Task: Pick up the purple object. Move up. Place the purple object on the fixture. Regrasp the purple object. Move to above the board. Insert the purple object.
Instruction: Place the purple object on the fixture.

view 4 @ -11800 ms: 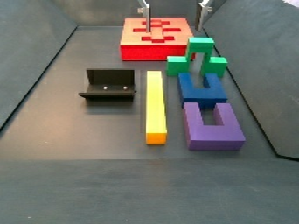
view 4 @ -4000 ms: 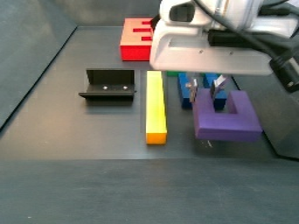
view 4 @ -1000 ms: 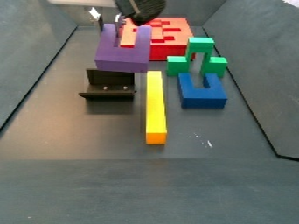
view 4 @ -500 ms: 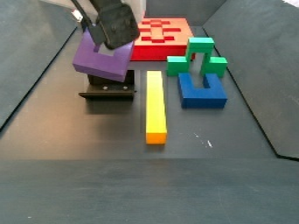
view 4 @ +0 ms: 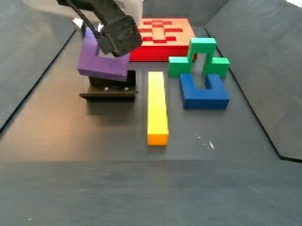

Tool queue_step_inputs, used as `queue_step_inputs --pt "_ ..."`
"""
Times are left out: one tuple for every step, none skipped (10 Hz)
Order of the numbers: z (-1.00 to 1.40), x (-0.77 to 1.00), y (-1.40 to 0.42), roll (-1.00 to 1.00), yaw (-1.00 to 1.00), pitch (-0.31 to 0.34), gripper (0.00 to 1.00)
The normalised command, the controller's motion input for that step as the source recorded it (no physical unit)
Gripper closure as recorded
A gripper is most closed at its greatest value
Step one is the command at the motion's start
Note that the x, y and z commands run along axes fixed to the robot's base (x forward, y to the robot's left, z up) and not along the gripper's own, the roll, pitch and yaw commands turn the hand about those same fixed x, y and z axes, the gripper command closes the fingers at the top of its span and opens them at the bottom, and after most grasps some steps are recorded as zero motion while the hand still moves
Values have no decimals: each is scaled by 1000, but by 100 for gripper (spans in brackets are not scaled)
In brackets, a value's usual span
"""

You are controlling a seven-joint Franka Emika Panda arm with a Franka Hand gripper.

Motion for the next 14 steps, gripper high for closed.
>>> queue_step_inputs --pt "-83 0 9 -154 423 423 100" --pt "-71 0 91 -209 414 543 100" --pt "-89 54 103 -171 66 340 100" --pt "-289 43 29 -103 -80 160 100" --pt "-449 11 0 -169 -329 106 100" --pt "-377 183 0 -206 -491 63 100" --pt "-286 134 0 -140 -514 69 100" --pt "-180 206 0 -223 -480 131 100" --pt "-77 174 46 -197 -349 251 100" --pt "0 0 9 -9 -29 0 100" --pt "0 -23 0 23 0 0 100" --pt "0 -54 66 91 -26 0 100" --pt "0 0 0 0 0 0 100" --pt "0 0 0 0 0 0 0"
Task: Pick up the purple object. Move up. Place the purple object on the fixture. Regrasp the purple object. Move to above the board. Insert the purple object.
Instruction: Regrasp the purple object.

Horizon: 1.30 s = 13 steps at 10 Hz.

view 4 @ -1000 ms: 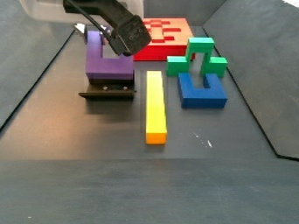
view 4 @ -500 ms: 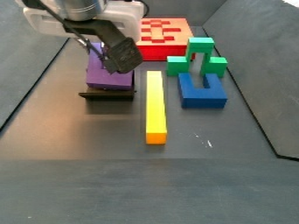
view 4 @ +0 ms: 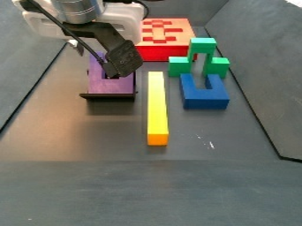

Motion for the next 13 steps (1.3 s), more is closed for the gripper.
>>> queue_step_inputs --pt "323 100 -171 834 54 0 0" --pt "326 89 -180 917 77 0 0" --pt "374 103 -197 1000 94 0 0" --pt "251 26 -263 1000 86 0 0" --pt "103 0 -277 1000 117 -14 0" --pt "0 -49 -271 1000 260 -260 0" --pt "86 -49 -231 1000 340 -329 0" --pt "97 0 -180 1000 306 -246 0" --pt "109 66 -126 1000 257 -111 0" --pt "57 129 -71 1000 257 -23 0" --pt "46 160 -40 1000 271 0 0" --pt "40 223 -3 1000 269 0 0" --pt "3 251 -9 1000 274 9 0"
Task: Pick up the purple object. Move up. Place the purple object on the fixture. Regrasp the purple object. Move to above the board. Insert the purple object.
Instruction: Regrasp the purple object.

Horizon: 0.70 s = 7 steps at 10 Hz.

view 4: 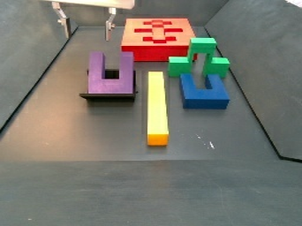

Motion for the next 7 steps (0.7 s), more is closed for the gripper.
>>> queue_step_inputs --pt "0 234 -23 1000 271 37 0" --pt "0 209 -71 1000 263 69 0" --pt "0 209 -97 1000 243 91 0" --pt "0 203 -100 1000 234 109 0" --pt "0 177 -103 1000 231 129 0" --pt "0 180 -123 1000 229 123 0" --pt "0 166 -131 1000 223 140 0"
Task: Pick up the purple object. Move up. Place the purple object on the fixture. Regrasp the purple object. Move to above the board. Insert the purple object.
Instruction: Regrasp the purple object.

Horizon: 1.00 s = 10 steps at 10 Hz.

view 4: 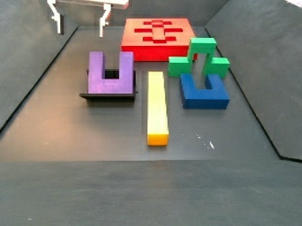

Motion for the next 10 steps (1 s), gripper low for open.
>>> queue_step_inputs --pt "0 140 -160 1000 211 171 0" --pt "-234 51 -66 1000 200 26 0" --pt "-509 0 0 751 134 -69 0" --pt "-574 -129 -31 649 83 -106 0" --pt "-500 -71 0 566 51 -54 0" --pt "-334 -109 0 486 0 0 0" --pt "-140 -166 0 314 0 0 0" --pt "-149 -97 0 374 0 0 0" --pt "-246 -114 0 443 0 0 0" --pt "-346 -217 0 497 0 0 0"
